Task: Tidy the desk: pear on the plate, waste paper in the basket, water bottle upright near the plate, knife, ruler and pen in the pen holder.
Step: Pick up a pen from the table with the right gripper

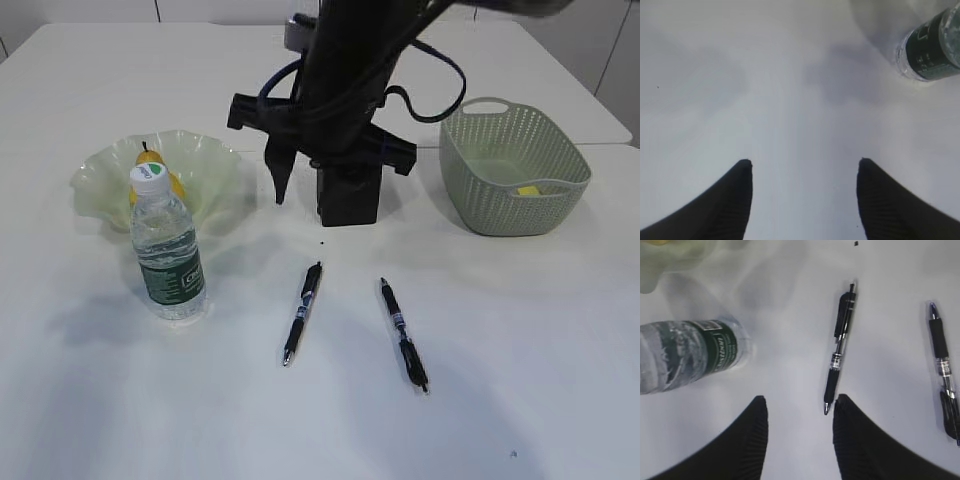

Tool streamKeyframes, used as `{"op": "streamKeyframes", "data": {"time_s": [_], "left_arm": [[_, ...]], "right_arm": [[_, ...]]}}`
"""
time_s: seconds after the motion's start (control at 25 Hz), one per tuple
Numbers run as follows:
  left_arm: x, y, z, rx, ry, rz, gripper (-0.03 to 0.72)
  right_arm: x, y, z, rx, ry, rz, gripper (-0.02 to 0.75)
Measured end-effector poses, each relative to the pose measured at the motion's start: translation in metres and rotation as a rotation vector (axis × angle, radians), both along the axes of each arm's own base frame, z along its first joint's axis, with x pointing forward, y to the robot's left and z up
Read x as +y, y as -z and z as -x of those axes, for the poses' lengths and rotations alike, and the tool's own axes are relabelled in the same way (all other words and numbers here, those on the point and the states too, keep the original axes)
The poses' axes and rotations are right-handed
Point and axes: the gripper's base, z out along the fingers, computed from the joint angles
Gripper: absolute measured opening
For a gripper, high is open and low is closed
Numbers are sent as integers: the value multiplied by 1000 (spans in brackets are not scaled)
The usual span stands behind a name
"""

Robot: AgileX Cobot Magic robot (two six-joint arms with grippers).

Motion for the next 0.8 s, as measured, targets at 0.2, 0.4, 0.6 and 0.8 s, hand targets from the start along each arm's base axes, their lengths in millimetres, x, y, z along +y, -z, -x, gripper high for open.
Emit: {"op": "streamKeyframes", "data": {"time_s": [0.2, 0.4, 0.6, 0.8], "left_arm": [[0, -1, -1, -15, -1, 0, 460], [0, -1, -1, -15, -1, 0, 456], [0, -1, -1, -15, -1, 2, 455], [0, -1, -1, -15, 1, 1, 472]], "right_arm": [[12, 22, -11, 58, 81, 51, 325], [19, 39, -20, 88, 124, 70, 337], [24, 57, -27, 106, 131, 90, 338], [25, 77, -31, 132, 136, 123, 338]]}}
